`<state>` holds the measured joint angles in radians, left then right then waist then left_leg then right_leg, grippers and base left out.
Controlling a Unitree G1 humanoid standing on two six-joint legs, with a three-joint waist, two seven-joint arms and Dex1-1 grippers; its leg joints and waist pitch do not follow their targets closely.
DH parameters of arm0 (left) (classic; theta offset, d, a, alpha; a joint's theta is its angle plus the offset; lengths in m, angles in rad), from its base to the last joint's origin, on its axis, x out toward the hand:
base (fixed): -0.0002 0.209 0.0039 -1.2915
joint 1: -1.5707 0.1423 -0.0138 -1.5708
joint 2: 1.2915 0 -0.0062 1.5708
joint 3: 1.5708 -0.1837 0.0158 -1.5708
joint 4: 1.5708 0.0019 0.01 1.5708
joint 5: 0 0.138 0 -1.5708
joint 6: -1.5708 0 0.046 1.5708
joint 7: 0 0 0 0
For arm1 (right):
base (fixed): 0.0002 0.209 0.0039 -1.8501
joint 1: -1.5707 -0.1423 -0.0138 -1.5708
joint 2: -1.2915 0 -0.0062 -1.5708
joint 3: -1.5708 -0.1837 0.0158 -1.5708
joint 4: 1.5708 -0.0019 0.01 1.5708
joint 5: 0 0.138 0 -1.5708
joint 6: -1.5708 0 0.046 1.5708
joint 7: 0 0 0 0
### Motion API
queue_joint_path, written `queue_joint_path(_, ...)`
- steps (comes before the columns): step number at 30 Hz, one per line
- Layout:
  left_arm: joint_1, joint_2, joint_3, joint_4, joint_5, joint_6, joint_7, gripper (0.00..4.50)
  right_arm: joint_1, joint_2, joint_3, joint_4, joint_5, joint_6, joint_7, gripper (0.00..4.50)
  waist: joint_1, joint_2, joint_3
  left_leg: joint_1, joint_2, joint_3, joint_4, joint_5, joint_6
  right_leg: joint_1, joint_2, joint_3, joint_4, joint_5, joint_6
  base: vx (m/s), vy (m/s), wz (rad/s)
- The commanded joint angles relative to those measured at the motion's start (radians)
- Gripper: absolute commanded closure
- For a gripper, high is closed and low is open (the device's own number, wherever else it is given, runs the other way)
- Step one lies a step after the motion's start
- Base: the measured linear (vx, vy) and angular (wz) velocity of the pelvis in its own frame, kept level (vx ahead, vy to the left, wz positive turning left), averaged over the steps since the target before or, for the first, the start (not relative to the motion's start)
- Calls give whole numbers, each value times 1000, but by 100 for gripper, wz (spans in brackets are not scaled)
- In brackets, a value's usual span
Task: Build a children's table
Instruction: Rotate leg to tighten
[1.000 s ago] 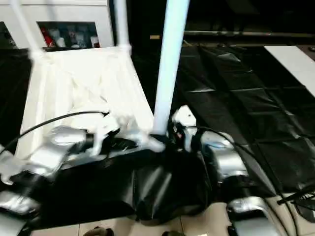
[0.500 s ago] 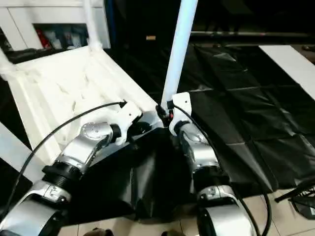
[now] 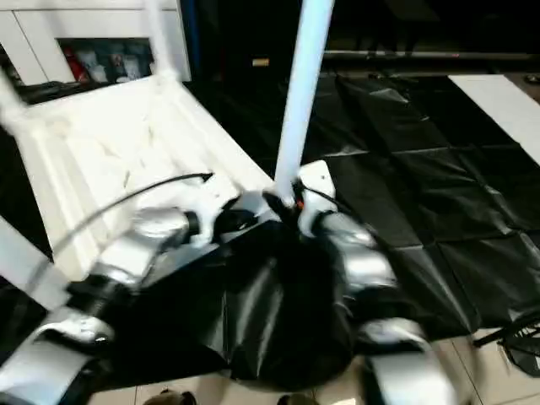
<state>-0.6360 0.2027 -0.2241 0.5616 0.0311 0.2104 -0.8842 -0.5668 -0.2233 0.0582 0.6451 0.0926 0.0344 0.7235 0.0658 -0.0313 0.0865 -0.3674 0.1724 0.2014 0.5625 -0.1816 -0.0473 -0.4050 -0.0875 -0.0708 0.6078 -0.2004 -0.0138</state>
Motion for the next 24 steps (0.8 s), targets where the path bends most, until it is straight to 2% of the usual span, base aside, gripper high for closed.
queue_joint_path(1, 26, 10, -29, -7, -25, -18, -80, 450, 36, -13, 67, -45, 24, 26, 145, 130, 6, -5, -47, 3, 67, -30, -63, -177, 110, 47, -76, 59, -83, -183, -229, 0, 0, 0)
queue_joint_path(6, 59, 61, -31, -73, -83, -31, -220, 450, 51, -61, 57, -77, 60, 34, 263, 130, 3, -3, -48, 4, 70, -31, -64, -188, 103, 47, -79, 60, -81, -187, -256, 0, 0, 0)
queue_joint_path(8, 78, 93, -39, -119, -112, 3, -290, 450, 54, -84, 60, -85, 69, 36, 308, 130, 6, -2, -51, 5, 71, -30, -62, -167, 105, 48, -79, 59, -76, -159, -267, 0, 0, 0)
queue_joint_path(11, 99, 127, -52, -158, -127, 32, -351, 450, 58, -108, 67, -113, 89, 52, 369, 130, 14, 1, -56, 10, 72, -23, -54, -103, 127, 48, -72, 57, -61, -51, -298, 0, 0, 0)
queue_joint_path(12, 99, 127, -52, -158, -127, 32, -351, 450, 58, -108, 67, -113, 89, 52, 369, 130, 14, 1, -56, 10, 72, -23, -54, -103, 127, 48, -72, 57, -61, -51, -298, 0, 0, 0)
queue_joint_path(14, 105, 130, -52, -163, -126, 32, -359, 450, 57, -115, 74, -115, 88, 55, 397, 130, 27, -2, -59, 9, 73, -21, -49, -68, 143, 49, -74, 56, -52, 5, -313, 0, 0, 0)
queue_joint_path(18, 113, 133, -56, -176, -128, 39, -362, 450, 59, -114, 85, -111, 82, 50, 414, 130, 27, -3, -60, 7, 70, -23, -47, -76, 137, 52, -76, 55, -53, -20, -307, 0, 0, 0)
queue_joint_path(19, 115, 134, -57, -182, -130, 44, -363, 450, 62, -115, 89, -117, 85, 54, 422, 155, 27, -4, -61, 7, 70, -22, -47, -75, 136, 52, -76, 56, -53, -21, -307, 0, 0, 0)
queue_joint_path(24, 115, 135, -58, -184, -130, 47, -365, 450, 71, -117, 94, -127, 89, 59, 433, 182, 28, -4, -63, 7, 68, -23, -45, -70, 135, 53, -75, 55, -52, -26, -303, 0, 0, 0)
